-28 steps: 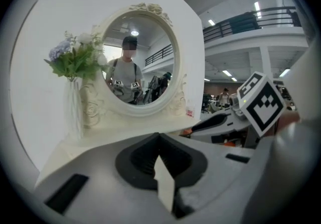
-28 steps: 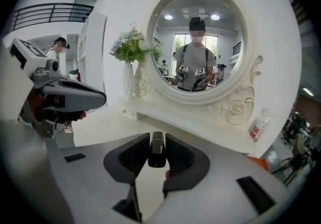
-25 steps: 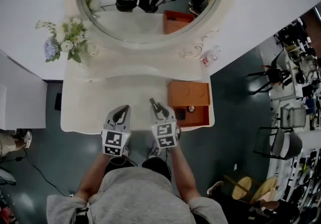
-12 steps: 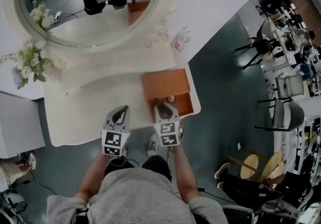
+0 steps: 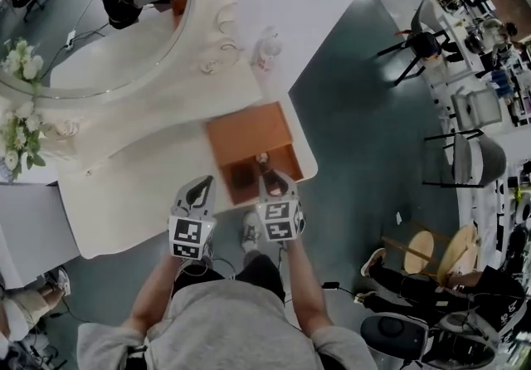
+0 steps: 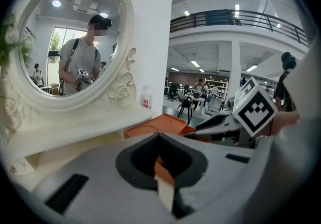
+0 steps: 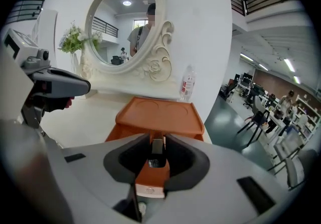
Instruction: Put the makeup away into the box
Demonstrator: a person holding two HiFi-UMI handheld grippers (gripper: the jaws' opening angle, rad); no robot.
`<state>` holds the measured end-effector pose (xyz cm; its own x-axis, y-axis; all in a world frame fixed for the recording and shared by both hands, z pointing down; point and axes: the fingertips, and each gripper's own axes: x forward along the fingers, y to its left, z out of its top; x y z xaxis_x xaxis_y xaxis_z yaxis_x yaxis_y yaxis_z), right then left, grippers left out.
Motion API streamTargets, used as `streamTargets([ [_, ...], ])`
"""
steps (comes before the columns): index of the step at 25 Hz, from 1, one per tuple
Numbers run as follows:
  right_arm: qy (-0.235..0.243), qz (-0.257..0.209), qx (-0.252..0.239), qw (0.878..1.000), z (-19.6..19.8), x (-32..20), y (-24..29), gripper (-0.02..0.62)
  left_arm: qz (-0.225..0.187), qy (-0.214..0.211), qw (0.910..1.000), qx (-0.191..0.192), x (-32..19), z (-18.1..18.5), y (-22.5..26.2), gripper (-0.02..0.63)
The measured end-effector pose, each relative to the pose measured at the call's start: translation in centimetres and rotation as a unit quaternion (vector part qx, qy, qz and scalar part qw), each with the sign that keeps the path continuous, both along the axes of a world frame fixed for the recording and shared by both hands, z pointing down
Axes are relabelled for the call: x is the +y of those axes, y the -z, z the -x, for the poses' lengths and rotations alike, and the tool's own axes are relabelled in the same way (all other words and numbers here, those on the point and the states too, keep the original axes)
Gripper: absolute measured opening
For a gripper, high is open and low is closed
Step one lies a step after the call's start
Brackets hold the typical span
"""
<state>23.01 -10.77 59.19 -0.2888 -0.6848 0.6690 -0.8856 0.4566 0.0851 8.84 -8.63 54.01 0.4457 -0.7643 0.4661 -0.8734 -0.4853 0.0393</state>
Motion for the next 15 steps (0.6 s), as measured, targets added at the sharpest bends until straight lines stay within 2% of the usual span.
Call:
streamTargets([
  [15, -0.045, 0.040, 0.016, 0.998, -6.1, -1.8, -5.6, 0.106, 0.050, -0.019, 0.9984, -0.018, -0.8, -3.6, -4.0, 0.000],
])
